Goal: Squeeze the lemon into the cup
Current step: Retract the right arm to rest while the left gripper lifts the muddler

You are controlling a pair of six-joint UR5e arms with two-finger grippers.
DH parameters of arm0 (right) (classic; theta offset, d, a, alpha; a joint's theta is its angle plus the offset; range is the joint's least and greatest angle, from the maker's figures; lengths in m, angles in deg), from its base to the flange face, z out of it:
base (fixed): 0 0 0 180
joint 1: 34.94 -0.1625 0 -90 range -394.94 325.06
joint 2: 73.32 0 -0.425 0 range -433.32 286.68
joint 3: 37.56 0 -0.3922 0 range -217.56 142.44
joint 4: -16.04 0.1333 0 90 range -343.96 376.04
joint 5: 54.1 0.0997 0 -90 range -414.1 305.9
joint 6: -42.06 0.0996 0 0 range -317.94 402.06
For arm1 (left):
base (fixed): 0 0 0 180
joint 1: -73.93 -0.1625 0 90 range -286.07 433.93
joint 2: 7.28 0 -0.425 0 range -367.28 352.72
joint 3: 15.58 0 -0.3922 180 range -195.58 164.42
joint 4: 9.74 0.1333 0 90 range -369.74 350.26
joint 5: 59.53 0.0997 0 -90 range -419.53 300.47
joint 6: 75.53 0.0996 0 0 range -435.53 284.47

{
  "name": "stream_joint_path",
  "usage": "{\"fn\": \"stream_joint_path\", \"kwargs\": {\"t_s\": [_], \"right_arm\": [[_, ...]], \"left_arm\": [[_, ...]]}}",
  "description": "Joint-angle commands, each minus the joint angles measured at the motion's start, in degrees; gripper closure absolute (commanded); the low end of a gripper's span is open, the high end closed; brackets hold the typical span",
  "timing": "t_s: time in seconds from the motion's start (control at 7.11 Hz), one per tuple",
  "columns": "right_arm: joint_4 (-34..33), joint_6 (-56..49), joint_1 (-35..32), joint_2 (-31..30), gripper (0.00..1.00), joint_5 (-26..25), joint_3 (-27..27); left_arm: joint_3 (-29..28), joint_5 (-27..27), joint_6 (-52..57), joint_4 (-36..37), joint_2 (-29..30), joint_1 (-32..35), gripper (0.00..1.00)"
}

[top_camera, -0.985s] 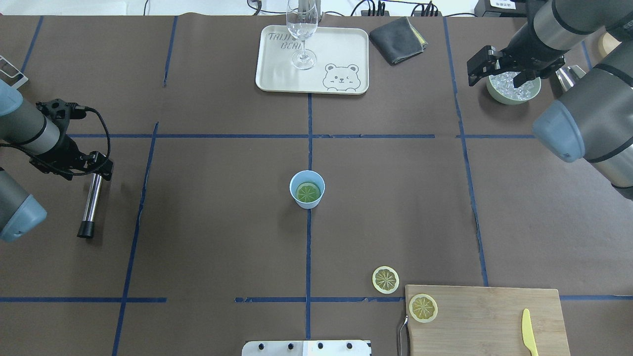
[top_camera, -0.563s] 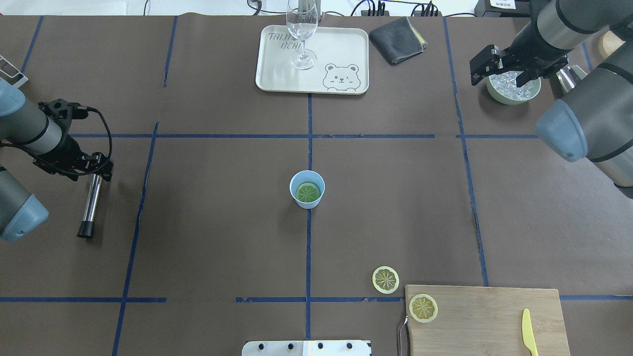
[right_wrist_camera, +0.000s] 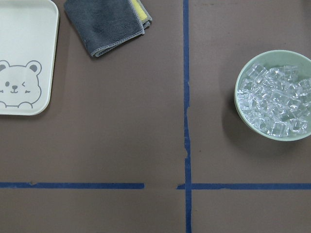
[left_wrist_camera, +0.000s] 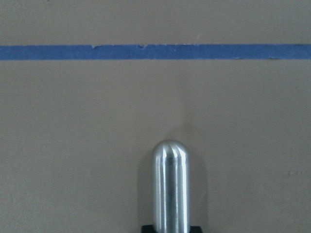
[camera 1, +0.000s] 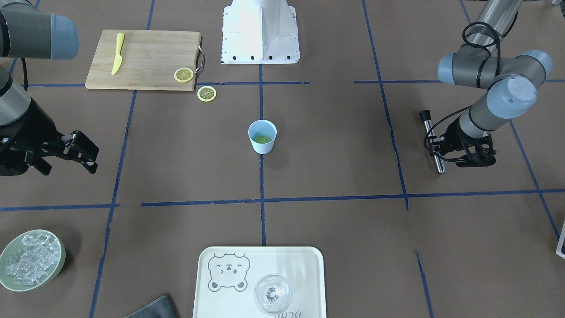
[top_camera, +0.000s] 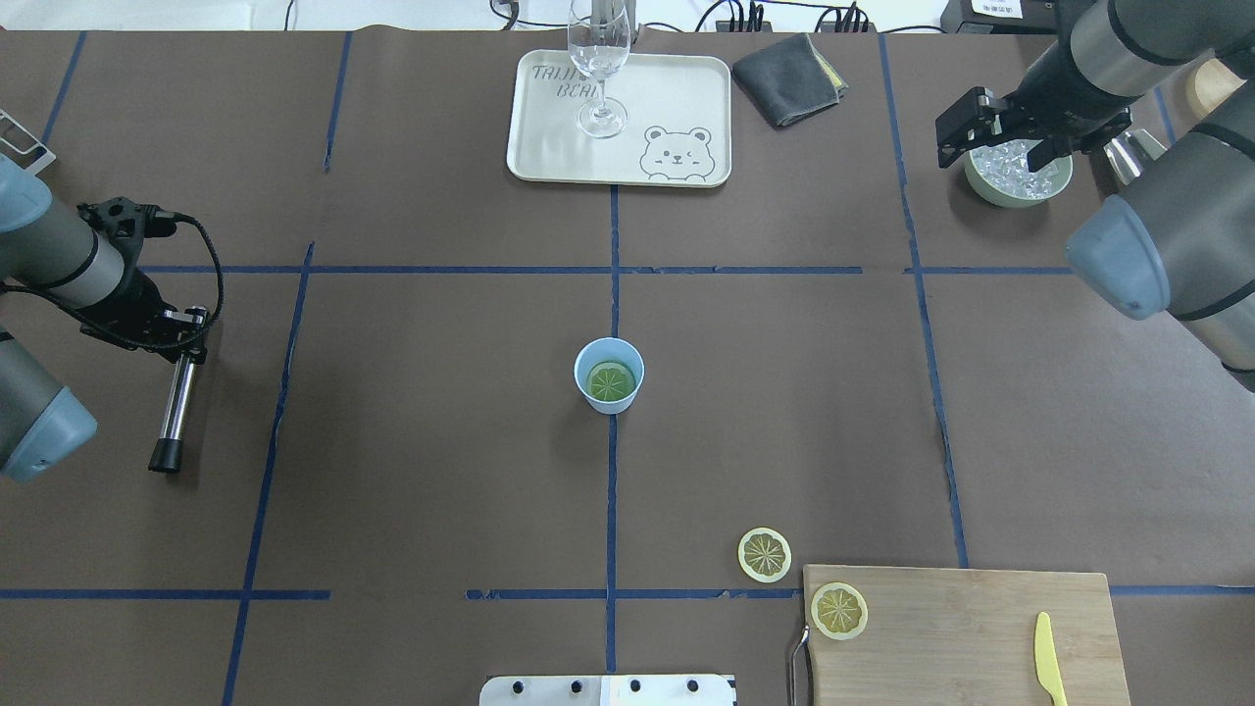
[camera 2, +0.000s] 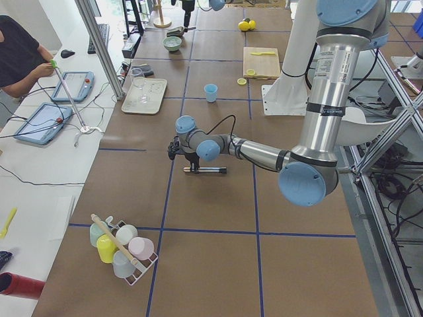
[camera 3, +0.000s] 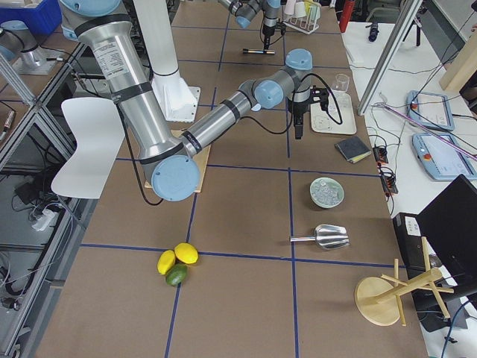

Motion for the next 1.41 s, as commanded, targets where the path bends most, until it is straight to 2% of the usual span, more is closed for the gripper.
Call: {"fn": "stream_joint_path", "kwargs": {"t_s": [0.0, 0.14, 0.28, 0.56, 0.7, 0.99, 1.13, 1.27], "right_arm": [[-0.1, -0.3, -0.7, 0.0, 0.00, 0.0, 0.1], [-0.1, -0.4, -0.8, -0.6, 0.00, 0.4, 0.3], [0.0, -1.3, -1.0, -2.0, 0.00, 0.5, 1.1], [0.0, -7.1, -3.1, -5.7, 0.00, 1.8, 1.1], [0.3, -11.6, -4.7, -8.7, 0.00, 1.9, 1.1], [0.7, -15.8, -8.7, -12.9, 0.00, 6.9, 1.4], [0.8, -20.1, -11.0, -15.3, 0.00, 7.6, 1.4], [0.8, -24.5, -13.4, -17.3, 0.00, 8.1, 1.4]], "left_arm": [[4.6, 0.1, 0.2, 0.6, -1.2, 0.5, 1.00], [9.5, 0.2, 0.6, 3.5, -3.0, 0.7, 1.00], [13.1, 3.5, 0.5, 4.8, -3.1, 1.4, 1.00], [17.7, 14.3, 0.8, 4.3, -1.2, 4.1, 1.00], [18.3, 20.2, 0.8, 4.3, 3.8, 4.1, 1.00], [19.0, 28.0, -3.9, 4.3, 11.1, 3.2, 1.00], [20.2, 33.2, -11.7, 4.2, 13.6, 1.1, 1.00], [22.7, 40.8, -12.9, 4.2, 14.2, -3.3, 1.00]]}}
